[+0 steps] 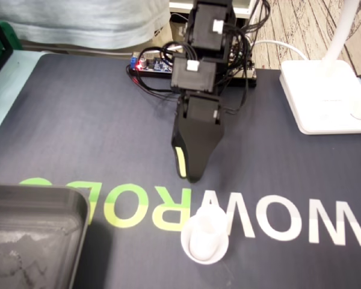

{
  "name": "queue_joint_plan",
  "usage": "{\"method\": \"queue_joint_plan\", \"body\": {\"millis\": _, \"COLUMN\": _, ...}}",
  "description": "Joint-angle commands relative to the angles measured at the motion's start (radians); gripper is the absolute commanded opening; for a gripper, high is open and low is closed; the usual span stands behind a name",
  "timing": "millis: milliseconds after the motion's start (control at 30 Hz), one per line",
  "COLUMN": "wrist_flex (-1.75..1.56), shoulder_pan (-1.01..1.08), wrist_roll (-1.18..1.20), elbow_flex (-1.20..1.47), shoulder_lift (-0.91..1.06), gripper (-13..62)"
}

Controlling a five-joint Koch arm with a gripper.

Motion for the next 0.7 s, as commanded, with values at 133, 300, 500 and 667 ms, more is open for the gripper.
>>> {"method": "queue_joint_plan", "body": {"millis": 133, "wrist_flex": -0.089, "shoulder_pan": -0.005, "wrist_roll": 0.021, "elbow_flex": 0.049, "shoulder_lift": 0.020, "gripper": 33.8}}
{"method": "queue_joint_plan", "body": {"millis": 300, "wrist_flex": -0.091, "shoulder_pan": -0.015, "wrist_roll": 0.058, "elbow_flex": 0.127, "shoulder_lift": 0.066, "gripper": 33.8}}
{"method": "queue_joint_plan", "body": {"millis": 500, "wrist_flex": -0.078, "shoulder_pan": -0.015, "wrist_roll": 0.061, "elbow_flex": 0.196, "shoulder_lift": 0.138, "gripper": 33.8}}
{"method": "queue_joint_plan", "body": {"millis": 667, "wrist_flex": -0.018, "shoulder_pan": -0.017, "wrist_roll": 0.058, "elbow_flex": 0.196, "shoulder_lift": 0.138, "gripper": 33.9}}
